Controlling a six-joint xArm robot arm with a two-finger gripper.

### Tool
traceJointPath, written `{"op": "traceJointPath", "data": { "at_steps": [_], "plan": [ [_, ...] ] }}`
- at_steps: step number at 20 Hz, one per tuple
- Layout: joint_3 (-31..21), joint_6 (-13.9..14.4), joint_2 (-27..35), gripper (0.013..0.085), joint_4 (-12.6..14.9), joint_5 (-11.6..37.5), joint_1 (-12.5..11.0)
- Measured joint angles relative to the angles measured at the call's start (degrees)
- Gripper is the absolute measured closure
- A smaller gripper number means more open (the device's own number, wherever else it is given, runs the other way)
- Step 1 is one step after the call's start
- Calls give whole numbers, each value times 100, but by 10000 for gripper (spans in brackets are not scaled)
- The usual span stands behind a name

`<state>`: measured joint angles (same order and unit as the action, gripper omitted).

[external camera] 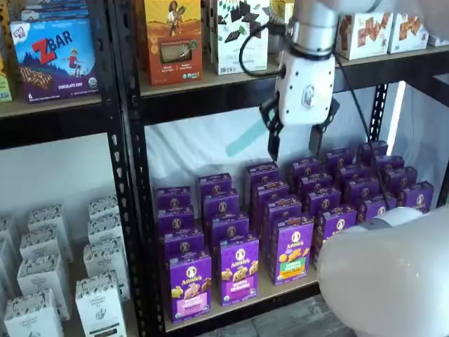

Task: Pick up the purple box with a pink patch in the middle, on the bottom shelf, the first box from the left

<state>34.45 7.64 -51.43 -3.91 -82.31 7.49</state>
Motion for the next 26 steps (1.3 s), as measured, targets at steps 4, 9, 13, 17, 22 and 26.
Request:
{"op": "traceJointPath", "data": {
  "at_steps": [4,9,13,17,22,26],
  "plan": [
    [-276,-70,249,130,-11,429,-44],
    [-605,-243,600,130,-120,1114,-141],
    [-742,-369,973,130,-162,1540,-215],
    [-900,-477,1359,130,-150,2089,-280],
    [-999,-581,1935,130,-166,2699,-325],
    [-1079,-703,2390,130,-264,3256,-336]
  ]
}}
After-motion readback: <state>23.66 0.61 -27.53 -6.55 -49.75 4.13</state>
